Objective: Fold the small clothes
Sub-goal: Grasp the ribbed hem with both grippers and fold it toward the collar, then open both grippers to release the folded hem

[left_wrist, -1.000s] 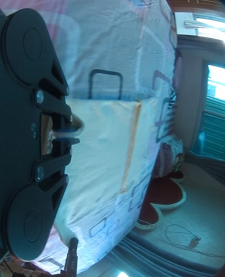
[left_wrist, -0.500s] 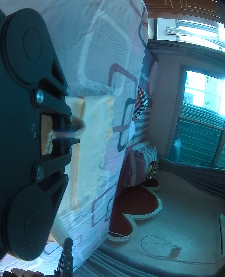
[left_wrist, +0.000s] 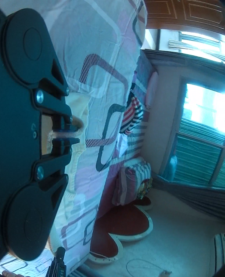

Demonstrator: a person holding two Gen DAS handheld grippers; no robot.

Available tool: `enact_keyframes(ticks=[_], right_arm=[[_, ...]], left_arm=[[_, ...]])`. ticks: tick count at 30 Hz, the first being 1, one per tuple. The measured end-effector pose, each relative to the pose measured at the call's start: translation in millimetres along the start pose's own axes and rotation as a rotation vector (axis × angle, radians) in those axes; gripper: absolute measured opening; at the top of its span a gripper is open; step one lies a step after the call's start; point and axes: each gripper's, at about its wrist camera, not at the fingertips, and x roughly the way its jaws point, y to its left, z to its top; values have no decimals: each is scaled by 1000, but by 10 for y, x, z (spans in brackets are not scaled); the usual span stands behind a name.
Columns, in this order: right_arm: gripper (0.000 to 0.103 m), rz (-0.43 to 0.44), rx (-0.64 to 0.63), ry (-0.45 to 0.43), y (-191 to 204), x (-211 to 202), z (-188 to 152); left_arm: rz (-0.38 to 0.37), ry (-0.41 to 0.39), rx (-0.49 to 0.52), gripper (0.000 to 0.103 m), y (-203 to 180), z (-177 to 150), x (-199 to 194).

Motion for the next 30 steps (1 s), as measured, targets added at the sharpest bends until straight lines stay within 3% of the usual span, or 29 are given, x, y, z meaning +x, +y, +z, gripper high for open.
enact_keyframes(ticks=[6, 15, 18, 20, 21, 22, 23, 27, 30], right_arm=[[7, -21, 43, 72, -97, 545, 123], [7, -53, 63, 129, -172, 1003, 156], [16, -58, 98, 147, -247, 1123, 179], [56, -42, 106, 135, -292, 1119, 210], [65, -49, 88, 114, -292, 1086, 222], [72, -59, 63, 87, -288, 1044, 238], [72, -59, 45, 72, -288, 1020, 255], [72, -15, -37, 96, -285, 1002, 258], [72, -47, -110, 120, -229, 1064, 177]], left_arm=[[41, 67, -18, 5, 32, 91, 508], [90, 144, 6, 5, 45, 135, 980], [115, 176, -1, 20, 73, 139, 1088], [124, 179, -6, 28, 108, 152, 1097], [132, 171, -5, 37, 126, 164, 1072], [137, 153, 2, 62, 143, 174, 1029], [142, 126, 10, 79, 162, 182, 973], [82, 115, 79, 79, 186, 213, 863], [61, 154, 142, 77, 168, 184, 921]])
